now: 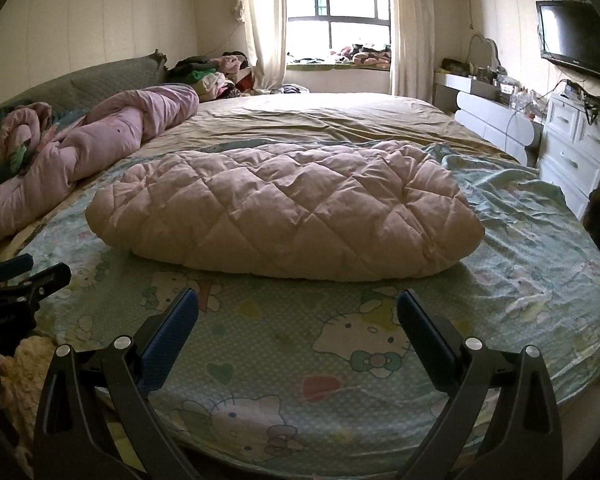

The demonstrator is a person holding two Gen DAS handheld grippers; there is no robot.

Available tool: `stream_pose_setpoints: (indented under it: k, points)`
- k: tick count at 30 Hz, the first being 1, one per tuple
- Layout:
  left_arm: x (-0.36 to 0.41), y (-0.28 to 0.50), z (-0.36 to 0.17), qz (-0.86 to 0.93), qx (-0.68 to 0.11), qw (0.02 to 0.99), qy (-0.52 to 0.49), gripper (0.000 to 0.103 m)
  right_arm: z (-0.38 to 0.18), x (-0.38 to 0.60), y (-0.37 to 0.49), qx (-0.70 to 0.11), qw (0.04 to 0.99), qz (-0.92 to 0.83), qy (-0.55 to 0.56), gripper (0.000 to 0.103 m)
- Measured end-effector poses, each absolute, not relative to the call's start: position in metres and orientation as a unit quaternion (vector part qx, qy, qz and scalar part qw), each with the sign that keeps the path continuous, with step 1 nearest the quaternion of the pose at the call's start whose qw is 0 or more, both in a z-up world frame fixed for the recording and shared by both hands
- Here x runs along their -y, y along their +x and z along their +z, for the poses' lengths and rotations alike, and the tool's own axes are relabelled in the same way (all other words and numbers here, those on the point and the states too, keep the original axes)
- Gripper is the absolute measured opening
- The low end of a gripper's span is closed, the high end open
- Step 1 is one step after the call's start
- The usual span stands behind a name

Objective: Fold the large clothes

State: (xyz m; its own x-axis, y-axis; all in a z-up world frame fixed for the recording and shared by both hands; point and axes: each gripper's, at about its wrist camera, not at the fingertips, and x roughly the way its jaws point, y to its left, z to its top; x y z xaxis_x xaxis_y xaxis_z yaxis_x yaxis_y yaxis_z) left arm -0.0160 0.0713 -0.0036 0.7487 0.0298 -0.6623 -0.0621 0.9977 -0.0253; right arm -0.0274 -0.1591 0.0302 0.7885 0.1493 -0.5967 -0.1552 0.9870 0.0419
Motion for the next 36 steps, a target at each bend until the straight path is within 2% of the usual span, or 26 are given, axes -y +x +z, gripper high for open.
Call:
stream_pose_setpoints:
  k: [27, 36]
  points:
    - [-0.076, -0.018, -0.006, 0.03, -0.364, 0.93, -0.025, 0.094, 0.036, 0.168, -0.036, -0.306, 0.95, 0.06, -0.002, 0.099]
    - [-0.155, 0.006, -0.023, 0.103, -0.387, 0.912, -0.091, 0.094, 0.013, 0.253, -0.037, -0.315, 0.945, -0.082, 0.035, 0.099]
